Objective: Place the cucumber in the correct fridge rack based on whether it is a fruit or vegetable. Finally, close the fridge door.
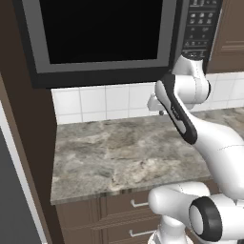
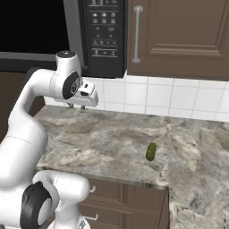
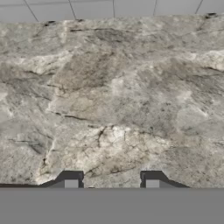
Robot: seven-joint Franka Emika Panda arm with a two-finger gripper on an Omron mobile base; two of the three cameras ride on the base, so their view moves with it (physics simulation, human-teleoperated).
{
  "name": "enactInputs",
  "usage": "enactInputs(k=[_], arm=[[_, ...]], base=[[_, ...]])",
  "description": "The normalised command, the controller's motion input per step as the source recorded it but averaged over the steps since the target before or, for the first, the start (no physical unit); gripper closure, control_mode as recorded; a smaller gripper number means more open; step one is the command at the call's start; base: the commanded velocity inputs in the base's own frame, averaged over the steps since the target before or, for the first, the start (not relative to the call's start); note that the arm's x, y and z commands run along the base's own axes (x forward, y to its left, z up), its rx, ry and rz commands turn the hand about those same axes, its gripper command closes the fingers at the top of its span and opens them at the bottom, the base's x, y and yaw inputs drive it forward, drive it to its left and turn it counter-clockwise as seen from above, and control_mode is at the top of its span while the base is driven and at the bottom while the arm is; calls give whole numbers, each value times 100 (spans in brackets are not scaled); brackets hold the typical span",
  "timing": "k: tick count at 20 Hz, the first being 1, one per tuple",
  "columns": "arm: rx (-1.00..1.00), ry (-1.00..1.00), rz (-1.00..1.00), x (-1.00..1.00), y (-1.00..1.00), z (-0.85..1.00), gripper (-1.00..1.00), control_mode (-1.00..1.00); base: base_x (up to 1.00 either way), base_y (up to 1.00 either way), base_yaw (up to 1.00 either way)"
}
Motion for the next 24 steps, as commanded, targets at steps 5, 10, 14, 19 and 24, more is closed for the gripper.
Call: enactInputs(k=[5, 10, 14, 19, 24], arm=[[2, 0, 1, -1, -13, -22, -100, -100], [27, 0, 1, 9, -95, -89, -100, -100], [8, 7, -7, 19, -100, -98, -100, -100], [-11, 5, -16, 23, -100, -87, -100, -100], [-16, 3, -15, 4, -100, -44, -100, -100]], base=[[0, 0, 0], [0, 0, 0], [0, 0, 0], [0, 0, 0], [0, 0, 0]])
